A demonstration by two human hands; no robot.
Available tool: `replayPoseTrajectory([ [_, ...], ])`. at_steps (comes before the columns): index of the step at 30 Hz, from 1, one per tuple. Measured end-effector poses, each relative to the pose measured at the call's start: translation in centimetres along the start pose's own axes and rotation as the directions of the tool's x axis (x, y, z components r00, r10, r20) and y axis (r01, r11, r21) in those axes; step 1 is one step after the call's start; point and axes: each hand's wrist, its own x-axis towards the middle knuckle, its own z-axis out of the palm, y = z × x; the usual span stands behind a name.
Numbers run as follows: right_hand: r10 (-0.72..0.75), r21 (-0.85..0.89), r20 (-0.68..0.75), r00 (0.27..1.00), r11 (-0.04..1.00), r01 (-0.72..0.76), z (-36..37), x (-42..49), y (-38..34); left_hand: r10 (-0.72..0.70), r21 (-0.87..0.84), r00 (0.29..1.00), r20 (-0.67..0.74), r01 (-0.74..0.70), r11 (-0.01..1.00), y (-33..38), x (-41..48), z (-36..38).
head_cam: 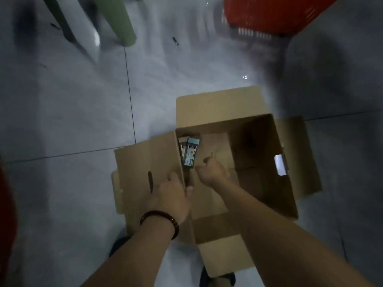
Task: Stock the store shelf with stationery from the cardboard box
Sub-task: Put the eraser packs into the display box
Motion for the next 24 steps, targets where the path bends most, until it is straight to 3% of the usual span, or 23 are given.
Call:
replayPoseTrajectory([
  [5, -0.018, 0.06, -0.036, 0.999, 0.998, 0.02, 4.8, 8.2, 0.1, -0.031, -0.06, 0.991, -0.127, 0.023, 0.998, 0.2, 4.1, 2.8],
  [7, -0.02, 0.083, -0.024, 1.0, 0.996, 0.022, 6.0, 9.3, -0.3, -0.032, -0.139, 0.991, -0.127, 0.014, 0.99, -0.5, 4.4, 3.7],
  [11, 0.045, 0.292, -0.05, 0.998, 0.956, -0.029, 8.0, 10.5, -0.6, -0.026, -0.186, 0.995, -0.096, 0.008, 0.983, -0.8, 4.3, 3.6],
  [15, 0.104, 0.453, 0.082, 0.991, 0.882, -0.13, 7.9, 11.5, -0.2, -0.011, -0.174, 0.996, -0.086, -0.004, 0.985, -0.7, 4.7, 3.6],
  [17, 0.051, 0.461, 0.15, 0.987, 0.88, -0.115, 7.6, 11.3, -0.1, -0.006, -0.193, 0.997, -0.072, -0.008, 0.981, -0.9, 4.9, 3.6],
  [20, -0.047, 0.455, 0.124, 0.991, 0.89, -0.015, 6.4, 8.3, 0.0, -0.018, -0.3, 0.998, 0.057, 0.034, 0.953, -1.5, 4.8, 2.4],
  [22, -0.123, 0.457, 0.064, 0.99, 0.886, 0.08, 4.6, 3.9, 0.2, -0.034, -0.449, 0.987, 0.154, 0.101, 0.888, -2.7, 4.0, 0.8],
  [24, -0.2, 0.517, 0.069, 0.977, 0.845, 0.137, 1.9, -2.3, 0.0, -0.069, -0.604, 0.984, 0.166, 0.157, 0.781, -3.9, 1.8, -2.0],
])
